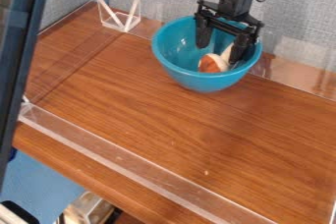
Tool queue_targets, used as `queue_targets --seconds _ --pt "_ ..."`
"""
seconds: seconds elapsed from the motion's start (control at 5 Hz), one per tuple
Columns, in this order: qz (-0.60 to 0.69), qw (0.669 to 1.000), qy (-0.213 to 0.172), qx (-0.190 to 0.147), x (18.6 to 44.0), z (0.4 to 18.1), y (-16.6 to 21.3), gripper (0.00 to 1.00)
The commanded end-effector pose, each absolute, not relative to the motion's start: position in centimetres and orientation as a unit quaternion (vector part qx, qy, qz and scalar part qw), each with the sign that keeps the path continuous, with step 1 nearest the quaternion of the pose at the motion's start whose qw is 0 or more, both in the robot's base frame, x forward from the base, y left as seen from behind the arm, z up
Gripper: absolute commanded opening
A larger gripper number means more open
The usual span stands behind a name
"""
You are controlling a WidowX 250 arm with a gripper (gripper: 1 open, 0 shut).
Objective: Remove the mushroom from inside the blue bowl and put it on the table
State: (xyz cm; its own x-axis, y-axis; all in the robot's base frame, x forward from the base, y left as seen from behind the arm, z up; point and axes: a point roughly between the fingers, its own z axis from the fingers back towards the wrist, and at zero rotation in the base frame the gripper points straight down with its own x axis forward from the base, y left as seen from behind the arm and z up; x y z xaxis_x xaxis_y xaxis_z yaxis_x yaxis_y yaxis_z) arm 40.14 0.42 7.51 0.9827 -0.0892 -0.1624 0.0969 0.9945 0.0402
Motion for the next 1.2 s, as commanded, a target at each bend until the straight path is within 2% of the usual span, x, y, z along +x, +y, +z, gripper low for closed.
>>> queue_targets --seconds 0.0,0.4,0.8,1.0 --pt "-0.013 0.999 0.023 0.025 40.6 13.0 1.4 1.0" --pt "-0.028 0.999 0.022 0.026 41.1 11.8 -0.3 1.0" --pt "0.004 0.999 0.022 0.029 41.7 9.5 0.7 1.0" --pt "-0.004 0.999 0.021 0.032 41.6 9.8 0.4 1.0"
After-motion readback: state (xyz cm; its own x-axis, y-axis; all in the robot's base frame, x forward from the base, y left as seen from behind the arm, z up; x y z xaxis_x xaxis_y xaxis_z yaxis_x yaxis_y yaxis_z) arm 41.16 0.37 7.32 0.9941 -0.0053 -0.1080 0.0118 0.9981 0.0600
